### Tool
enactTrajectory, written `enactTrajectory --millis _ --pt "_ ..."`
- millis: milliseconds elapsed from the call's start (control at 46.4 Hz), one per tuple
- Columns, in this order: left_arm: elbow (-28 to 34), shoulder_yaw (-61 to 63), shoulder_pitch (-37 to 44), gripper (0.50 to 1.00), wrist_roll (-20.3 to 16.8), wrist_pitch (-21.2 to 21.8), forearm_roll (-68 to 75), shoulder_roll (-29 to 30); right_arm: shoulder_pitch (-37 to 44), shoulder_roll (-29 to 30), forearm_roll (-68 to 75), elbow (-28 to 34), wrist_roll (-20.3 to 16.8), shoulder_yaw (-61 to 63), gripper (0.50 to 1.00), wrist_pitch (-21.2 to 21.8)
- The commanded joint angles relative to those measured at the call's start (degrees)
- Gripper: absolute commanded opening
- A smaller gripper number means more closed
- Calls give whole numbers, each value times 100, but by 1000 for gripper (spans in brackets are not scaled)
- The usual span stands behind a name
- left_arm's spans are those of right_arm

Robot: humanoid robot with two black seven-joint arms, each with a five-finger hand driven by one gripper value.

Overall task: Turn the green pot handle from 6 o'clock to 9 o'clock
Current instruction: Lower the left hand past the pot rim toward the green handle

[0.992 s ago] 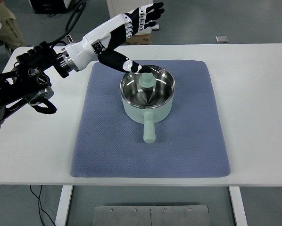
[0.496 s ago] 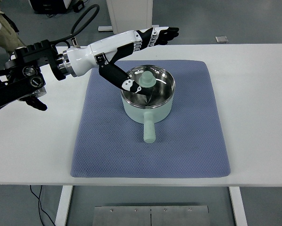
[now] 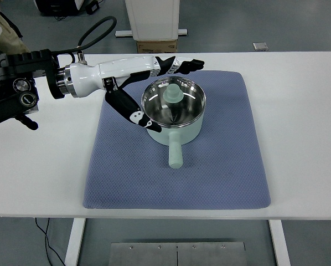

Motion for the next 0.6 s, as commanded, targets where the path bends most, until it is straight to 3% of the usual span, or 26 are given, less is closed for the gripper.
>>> enactTrajectory --millis 0,582 --pt "-77 70 -8 1000 0 -1 149 -35 0 0 0 0 0 0 1000 0" --pt "-227 474 10 1000 0 8 1362 -466 0 0 0 0 0 0 1000 0"
